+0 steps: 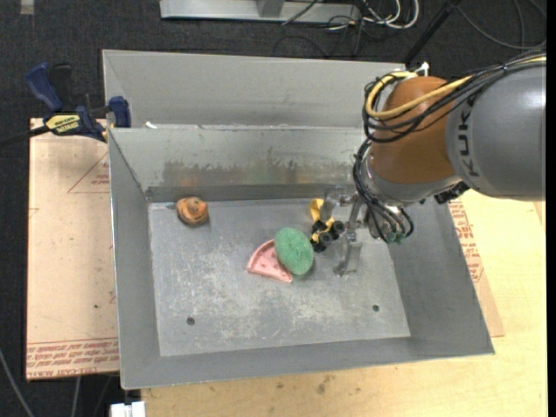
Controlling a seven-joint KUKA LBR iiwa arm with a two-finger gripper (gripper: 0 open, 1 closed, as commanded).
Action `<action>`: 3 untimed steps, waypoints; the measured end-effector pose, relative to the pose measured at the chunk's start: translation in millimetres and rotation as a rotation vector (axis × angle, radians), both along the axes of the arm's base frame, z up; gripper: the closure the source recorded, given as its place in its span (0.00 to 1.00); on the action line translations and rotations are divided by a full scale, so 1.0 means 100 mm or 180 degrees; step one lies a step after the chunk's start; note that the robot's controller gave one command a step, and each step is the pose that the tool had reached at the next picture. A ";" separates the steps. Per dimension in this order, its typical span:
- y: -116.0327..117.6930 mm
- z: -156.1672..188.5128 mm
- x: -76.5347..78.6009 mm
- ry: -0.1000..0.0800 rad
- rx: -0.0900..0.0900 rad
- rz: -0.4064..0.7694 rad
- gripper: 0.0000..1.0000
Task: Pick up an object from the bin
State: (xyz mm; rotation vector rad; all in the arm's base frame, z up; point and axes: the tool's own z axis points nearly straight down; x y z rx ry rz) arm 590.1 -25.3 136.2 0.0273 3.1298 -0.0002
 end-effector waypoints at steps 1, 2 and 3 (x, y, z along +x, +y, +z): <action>0.26 -0.48 0.17 0.0023 0.0007 -0.0080 0.00; 0.44 -0.66 0.11 0.0034 0.0003 0.0022 1.00; 0.44 -0.66 0.11 0.0034 0.0003 0.0023 1.00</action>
Offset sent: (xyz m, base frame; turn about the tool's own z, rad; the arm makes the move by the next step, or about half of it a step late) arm 0.0104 0.0434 -0.0662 -0.0063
